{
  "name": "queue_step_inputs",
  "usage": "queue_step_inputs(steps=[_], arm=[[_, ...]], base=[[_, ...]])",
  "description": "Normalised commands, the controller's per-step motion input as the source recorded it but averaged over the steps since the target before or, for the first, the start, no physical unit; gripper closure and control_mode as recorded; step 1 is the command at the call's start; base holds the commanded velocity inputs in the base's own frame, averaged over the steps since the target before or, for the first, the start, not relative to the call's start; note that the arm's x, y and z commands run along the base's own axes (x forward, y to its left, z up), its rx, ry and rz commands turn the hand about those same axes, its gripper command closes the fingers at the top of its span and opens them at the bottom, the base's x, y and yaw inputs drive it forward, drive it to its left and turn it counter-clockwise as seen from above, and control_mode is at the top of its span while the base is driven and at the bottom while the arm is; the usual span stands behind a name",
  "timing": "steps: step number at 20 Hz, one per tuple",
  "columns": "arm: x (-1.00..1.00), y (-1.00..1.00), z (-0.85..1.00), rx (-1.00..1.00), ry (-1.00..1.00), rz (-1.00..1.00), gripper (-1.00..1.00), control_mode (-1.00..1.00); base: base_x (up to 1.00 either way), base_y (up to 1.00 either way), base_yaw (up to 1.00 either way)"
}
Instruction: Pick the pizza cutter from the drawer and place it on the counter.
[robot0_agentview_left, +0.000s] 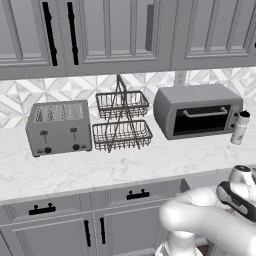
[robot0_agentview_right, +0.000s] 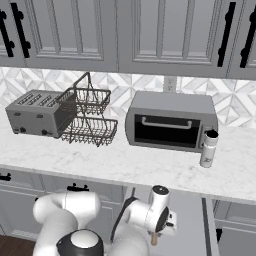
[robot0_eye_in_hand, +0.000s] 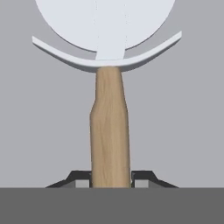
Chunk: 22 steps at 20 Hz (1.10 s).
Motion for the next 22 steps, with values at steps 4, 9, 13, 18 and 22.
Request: queue_step_inputs(steps=[4,9,13,18,22], arm=[[-0.44,-0.30,0.71,0.00,0.07,-0.02,1.00,-1.00],[-0.63,-0.15,0.54,-0.02,0.12,-0.11,1.00,-1.00],[-0.56,-0.22,0.72,0.00,0.13,-0.05,1.00,-1.00],[-0.26,-0.12,0.90,0.00,0.22,-0.14,1.00,-1.00],[-0.37,-0.09,0.77,-0.03,0.08,-0.13,1.00,-1.00]], base=[[0.00,0.00,0.00],[0.00,0.00,0.00],[0.00,0.00,0.00],[0.00,0.00,0.00],[0.00,0.00,0.00]])
